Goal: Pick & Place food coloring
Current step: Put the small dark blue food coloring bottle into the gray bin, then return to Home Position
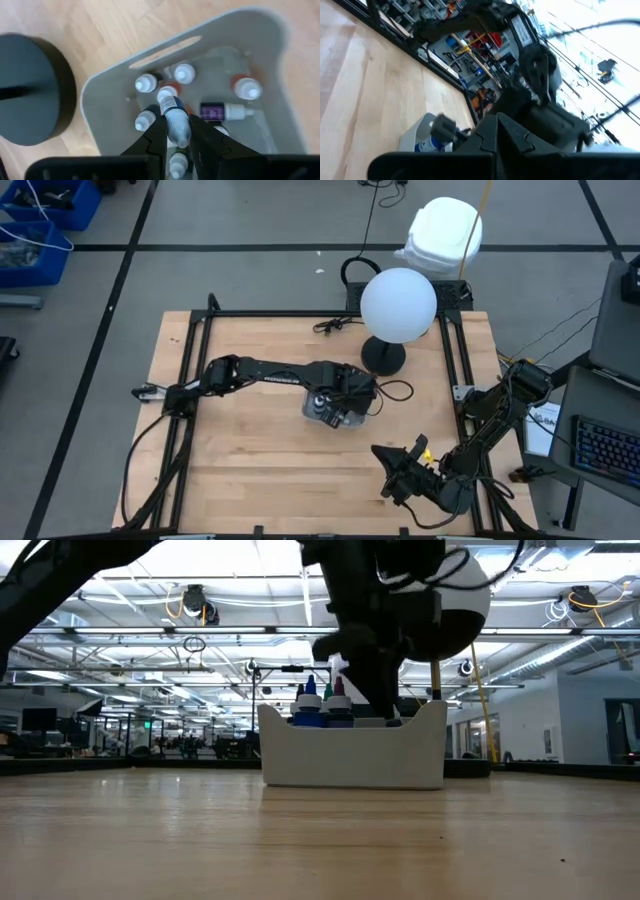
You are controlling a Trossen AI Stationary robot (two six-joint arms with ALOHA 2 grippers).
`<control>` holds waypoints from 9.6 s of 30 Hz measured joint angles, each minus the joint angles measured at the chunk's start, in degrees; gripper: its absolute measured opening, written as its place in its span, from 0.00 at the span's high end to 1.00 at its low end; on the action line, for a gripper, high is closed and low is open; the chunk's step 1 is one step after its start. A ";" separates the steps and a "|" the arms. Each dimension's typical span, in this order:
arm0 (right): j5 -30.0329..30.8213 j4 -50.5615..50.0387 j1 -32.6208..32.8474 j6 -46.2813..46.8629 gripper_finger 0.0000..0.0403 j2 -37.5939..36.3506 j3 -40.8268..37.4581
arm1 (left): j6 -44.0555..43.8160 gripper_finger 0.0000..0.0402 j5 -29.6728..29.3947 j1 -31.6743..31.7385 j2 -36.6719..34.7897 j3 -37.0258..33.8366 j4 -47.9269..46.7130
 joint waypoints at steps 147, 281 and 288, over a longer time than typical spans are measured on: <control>-65.97 -21.29 -44.63 48.69 1.00 -78.79 -53.33 | -17.69 0.99 13.95 -1.40 -132.01 -121.87 60.83; -79.23 -21.59 -41.50 51.27 1.00 -81.31 -53.46 | -21.89 0.86 10.14 -8.96 -133.17 -120.24 55.46; -79.24 -21.59 -41.50 51.26 1.00 -81.31 -53.46 | -21.96 0.86 10.14 -8.97 -133.17 -120.24 55.46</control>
